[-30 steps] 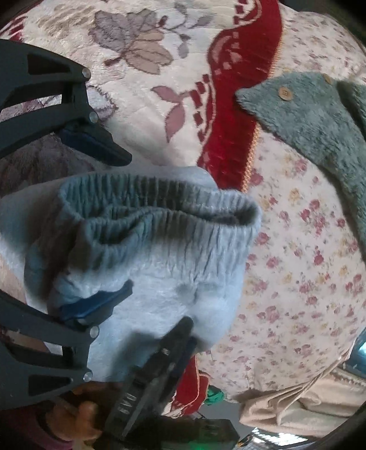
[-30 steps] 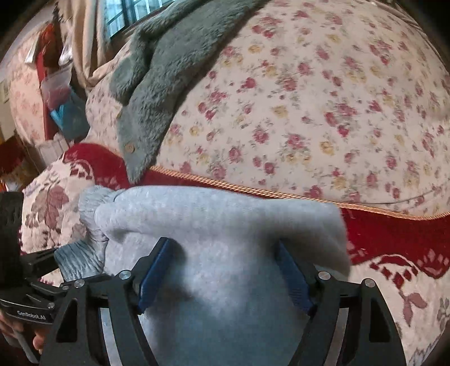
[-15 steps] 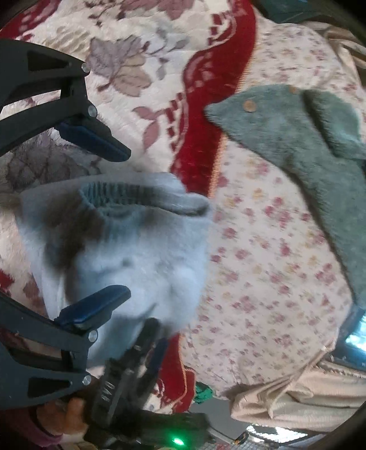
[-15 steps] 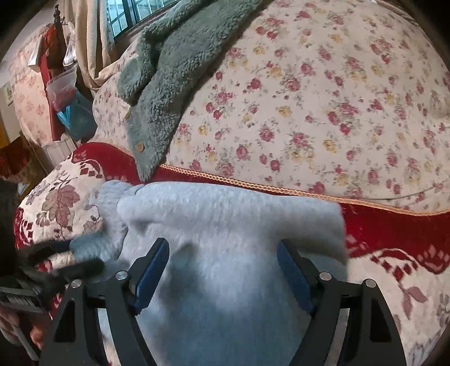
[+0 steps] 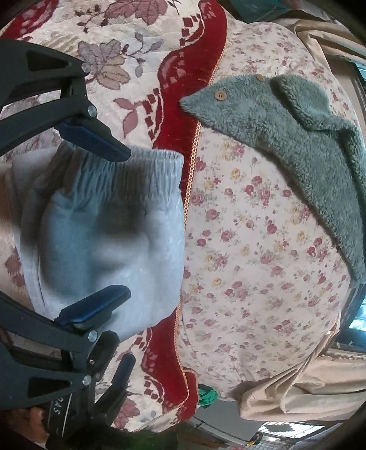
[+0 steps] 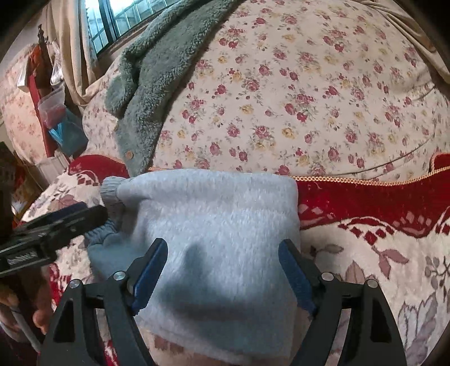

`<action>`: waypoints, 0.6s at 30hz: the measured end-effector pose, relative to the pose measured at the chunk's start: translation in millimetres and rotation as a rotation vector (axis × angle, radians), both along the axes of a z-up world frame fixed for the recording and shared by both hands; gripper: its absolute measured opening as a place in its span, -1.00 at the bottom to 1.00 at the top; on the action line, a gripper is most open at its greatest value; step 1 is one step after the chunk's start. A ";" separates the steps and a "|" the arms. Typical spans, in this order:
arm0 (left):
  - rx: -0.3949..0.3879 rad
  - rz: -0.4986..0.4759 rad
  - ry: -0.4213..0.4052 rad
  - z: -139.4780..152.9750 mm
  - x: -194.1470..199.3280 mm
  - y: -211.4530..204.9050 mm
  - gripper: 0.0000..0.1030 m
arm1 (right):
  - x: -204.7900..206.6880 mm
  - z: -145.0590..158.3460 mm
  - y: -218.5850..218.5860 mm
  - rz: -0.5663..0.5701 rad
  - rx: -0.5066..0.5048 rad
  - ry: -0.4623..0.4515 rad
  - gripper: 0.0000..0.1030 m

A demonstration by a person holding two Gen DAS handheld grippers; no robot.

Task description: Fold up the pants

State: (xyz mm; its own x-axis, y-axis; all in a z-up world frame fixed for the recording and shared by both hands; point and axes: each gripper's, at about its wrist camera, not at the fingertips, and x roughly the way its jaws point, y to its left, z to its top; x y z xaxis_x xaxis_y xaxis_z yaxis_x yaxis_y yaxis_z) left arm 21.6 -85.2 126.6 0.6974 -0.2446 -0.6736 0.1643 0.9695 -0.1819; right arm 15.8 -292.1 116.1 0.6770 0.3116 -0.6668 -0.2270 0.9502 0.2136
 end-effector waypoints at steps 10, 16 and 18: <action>0.042 0.008 -0.020 3.6 -9.0 -4.2 0.74 | -9.6 0.9 -14.6 -0.017 0.061 0.017 0.83; -0.019 -0.014 0.023 1.9 -2.1 26.2 0.87 | 3.8 -10.1 -40.0 0.004 0.122 0.092 0.99; -0.051 -0.002 0.065 -3.3 5.7 45.3 0.95 | 12.5 -21.3 -52.6 -0.008 0.146 0.139 1.00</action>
State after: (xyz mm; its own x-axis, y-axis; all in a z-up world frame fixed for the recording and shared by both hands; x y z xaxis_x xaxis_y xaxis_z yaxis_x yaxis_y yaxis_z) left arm 27.2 -39.9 123.3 0.6523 -0.2809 -0.7039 0.1521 0.9584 -0.2415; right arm 28.3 -344.7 94.8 0.5843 0.4065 -0.7024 -0.1779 0.9086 0.3778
